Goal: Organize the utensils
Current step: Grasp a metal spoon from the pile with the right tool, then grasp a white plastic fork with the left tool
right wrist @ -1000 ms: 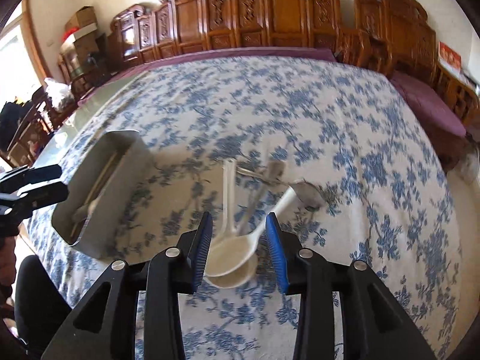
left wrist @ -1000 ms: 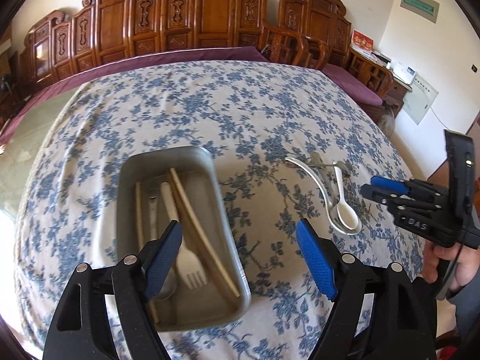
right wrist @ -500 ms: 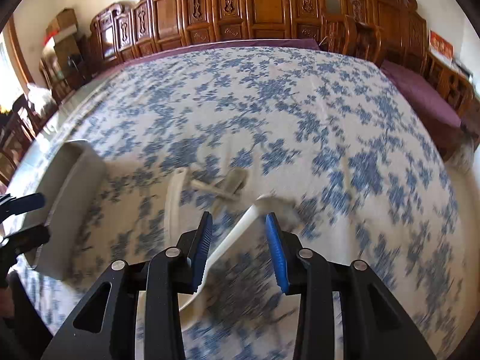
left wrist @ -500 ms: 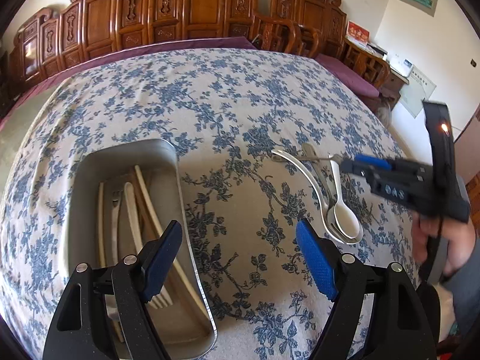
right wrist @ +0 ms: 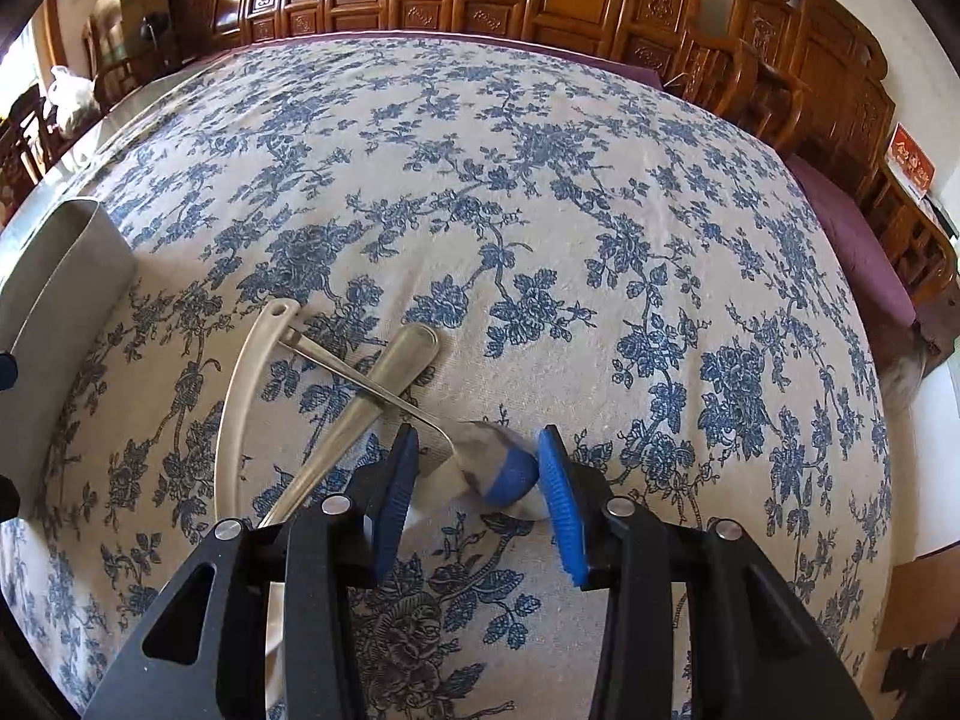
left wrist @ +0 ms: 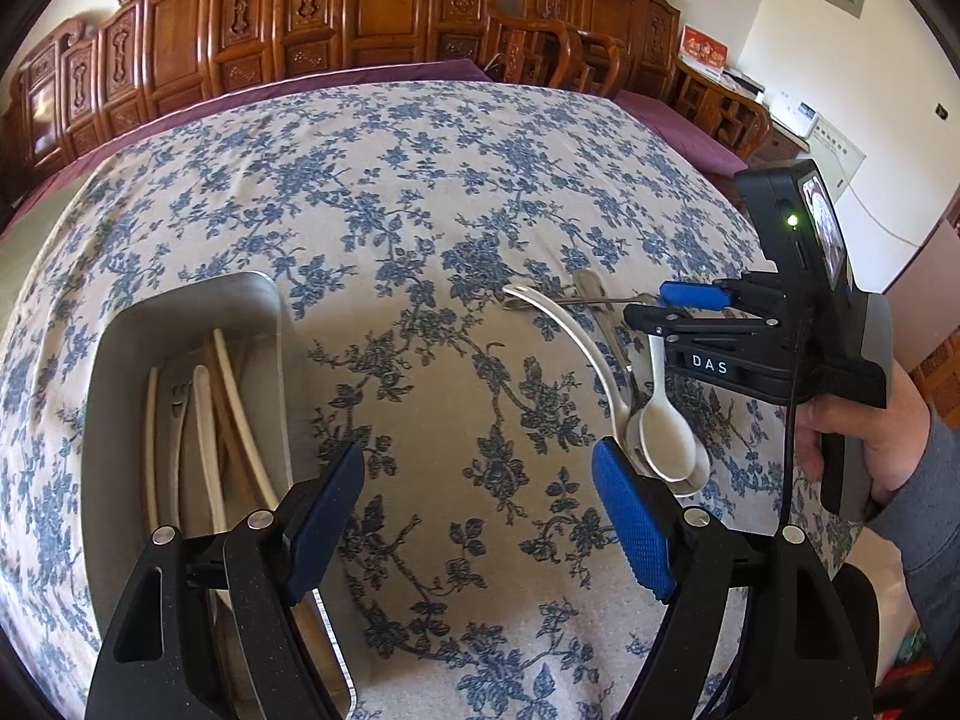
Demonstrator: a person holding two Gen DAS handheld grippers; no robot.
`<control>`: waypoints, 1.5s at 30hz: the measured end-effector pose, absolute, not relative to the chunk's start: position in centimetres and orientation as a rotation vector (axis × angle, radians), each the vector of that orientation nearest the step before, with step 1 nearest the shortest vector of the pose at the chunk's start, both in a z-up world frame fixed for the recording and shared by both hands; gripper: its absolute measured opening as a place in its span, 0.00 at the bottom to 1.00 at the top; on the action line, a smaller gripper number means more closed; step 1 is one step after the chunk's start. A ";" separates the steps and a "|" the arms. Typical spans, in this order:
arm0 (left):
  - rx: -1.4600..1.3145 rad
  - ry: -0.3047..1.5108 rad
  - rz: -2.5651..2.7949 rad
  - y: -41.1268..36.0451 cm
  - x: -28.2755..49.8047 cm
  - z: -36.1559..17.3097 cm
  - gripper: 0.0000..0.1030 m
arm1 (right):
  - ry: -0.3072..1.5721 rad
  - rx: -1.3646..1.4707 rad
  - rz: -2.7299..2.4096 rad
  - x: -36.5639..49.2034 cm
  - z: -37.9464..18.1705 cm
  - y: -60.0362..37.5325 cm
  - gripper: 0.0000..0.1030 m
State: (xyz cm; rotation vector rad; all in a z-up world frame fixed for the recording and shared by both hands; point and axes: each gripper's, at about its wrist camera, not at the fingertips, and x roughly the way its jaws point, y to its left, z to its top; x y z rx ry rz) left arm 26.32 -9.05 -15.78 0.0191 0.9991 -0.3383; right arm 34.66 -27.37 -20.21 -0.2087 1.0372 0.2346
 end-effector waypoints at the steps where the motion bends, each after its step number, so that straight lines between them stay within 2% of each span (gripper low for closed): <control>1: 0.021 1.000 -0.339 -9.2 26.3 -15.8 0.73 | 1.033 -0.202 0.235 34.6 -20.1 -27.5 0.27; 5: 0.027 1.006 -0.349 -9.9 26.5 -16.0 0.73 | 1.029 -0.160 0.232 34.6 -19.4 -28.6 0.17; 8: 0.029 1.012 -0.356 -10.5 26.7 -16.4 0.73 | 1.036 -0.133 0.240 34.7 -19.1 -29.1 0.03; 30: -0.008 1.068 -0.458 -14.2 26.9 -19.0 0.72 | 0.983 0.040 0.212 28.5 -16.2 -33.5 0.02; 36: -0.072 1.140 -0.459 -14.4 27.5 -20.2 0.52 | 0.983 0.062 0.214 27.1 -16.1 -33.9 0.02; 38: -0.087 1.151 -0.463 -14.3 27.5 -20.2 0.41 | 0.981 0.065 0.215 26.8 -16.1 -33.9 0.02; 40: -0.083 1.151 -0.464 -14.3 27.4 -20.0 0.22 | 0.979 0.069 0.216 26.5 -16.0 -33.9 0.02; 42: -0.079 1.154 -0.460 -14.3 27.3 -19.8 0.11 | 0.976 0.074 0.216 26.2 -15.9 -33.8 0.02; 43: -0.075 1.151 -0.453 -14.2 27.2 -19.6 0.07 | 0.975 0.074 0.216 26.1 -15.9 -33.8 0.02; 45: -0.066 1.138 -0.449 -14.0 26.9 -19.2 0.05 | 0.972 0.076 0.217 25.8 -15.7 -33.6 0.02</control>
